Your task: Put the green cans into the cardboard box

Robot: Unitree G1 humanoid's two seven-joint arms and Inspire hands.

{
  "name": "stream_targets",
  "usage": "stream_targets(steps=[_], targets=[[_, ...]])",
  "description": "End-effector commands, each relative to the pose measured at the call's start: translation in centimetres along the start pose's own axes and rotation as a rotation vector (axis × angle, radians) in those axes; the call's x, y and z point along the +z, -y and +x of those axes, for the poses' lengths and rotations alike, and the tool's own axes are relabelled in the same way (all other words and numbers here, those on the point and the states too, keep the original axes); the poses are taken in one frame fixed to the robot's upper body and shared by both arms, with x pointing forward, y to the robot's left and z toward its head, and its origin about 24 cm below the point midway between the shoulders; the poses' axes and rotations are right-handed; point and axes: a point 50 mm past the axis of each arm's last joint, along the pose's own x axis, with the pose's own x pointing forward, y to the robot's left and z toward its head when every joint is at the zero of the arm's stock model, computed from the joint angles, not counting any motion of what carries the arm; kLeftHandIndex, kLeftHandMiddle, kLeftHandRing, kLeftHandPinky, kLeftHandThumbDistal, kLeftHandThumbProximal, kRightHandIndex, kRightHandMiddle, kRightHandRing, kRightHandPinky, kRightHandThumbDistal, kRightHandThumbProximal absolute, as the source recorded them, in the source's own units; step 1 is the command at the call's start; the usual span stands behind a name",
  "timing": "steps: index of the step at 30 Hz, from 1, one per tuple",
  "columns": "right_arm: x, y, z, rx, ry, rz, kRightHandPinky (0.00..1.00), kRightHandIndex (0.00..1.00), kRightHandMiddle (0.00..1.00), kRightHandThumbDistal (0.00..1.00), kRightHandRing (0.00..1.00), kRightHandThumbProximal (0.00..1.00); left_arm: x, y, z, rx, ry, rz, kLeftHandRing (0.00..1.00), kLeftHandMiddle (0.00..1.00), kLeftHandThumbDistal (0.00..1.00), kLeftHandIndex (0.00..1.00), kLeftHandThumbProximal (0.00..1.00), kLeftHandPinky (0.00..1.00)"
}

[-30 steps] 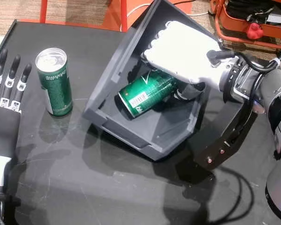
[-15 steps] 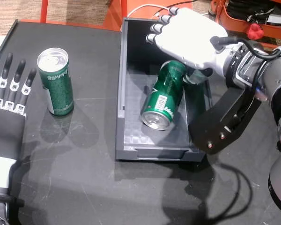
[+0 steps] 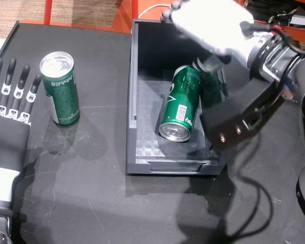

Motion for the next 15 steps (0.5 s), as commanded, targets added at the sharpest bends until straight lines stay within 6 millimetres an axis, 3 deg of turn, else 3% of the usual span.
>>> stream_targets(steps=[1,3,6,8,10,13,15], targets=[[-1.6,2.4,0.3,-0.098,-0.067,0.054,0.76,0.74,0.74,1.0,0.77,0.78,-0.5,0.2,0.1,-0.017,-0.015,0.005,0.97,0.88,0.47,0.89,0.69,0.85],[-2.2,3.2,0.1,-0.175,-0.111,0.127,0.74,0.72,0.72,0.99,0.76,0.75,-0.6,0.1,0.3,-0.018,-0.014,0.013,0.97,0.89,0.48,0.9,0.67,0.85],[-3.1,3.7,-0.6,-0.257,-0.167,0.241,0.74,0.72,0.72,0.99,0.76,0.56,-0.7,0.2,0.5,-0.013,-0.013,0.02,1.0,0.91,0.48,0.93,0.67,0.9],[-3.8,3.8,-1.2,-0.273,-0.204,0.311,0.73,0.69,0.74,1.0,0.76,0.53,-0.7,0.2,0.6,-0.013,-0.019,0.026,1.0,0.93,0.5,0.93,0.66,0.93],[-4.6,3.6,-2.3,-0.299,-0.25,0.384,0.73,0.67,0.75,0.92,0.76,0.47,-0.7,0.2,0.8,-0.026,-0.02,0.039,1.0,0.93,0.49,0.89,0.67,0.96],[-5.3,2.3,-4.6,-0.386,-0.314,0.596,0.73,0.64,0.71,0.82,0.74,0.63,-0.8,0.3,1.0,-0.031,-0.012,0.052,1.0,0.98,0.47,0.91,0.64,1.0],[-5.2,0.6,-6.4,-0.398,-0.352,0.668,0.75,0.66,0.73,0.76,0.75,0.59,-0.8,0.4,1.0,-0.034,-0.006,0.054,1.0,0.99,0.49,0.9,0.63,1.0]])
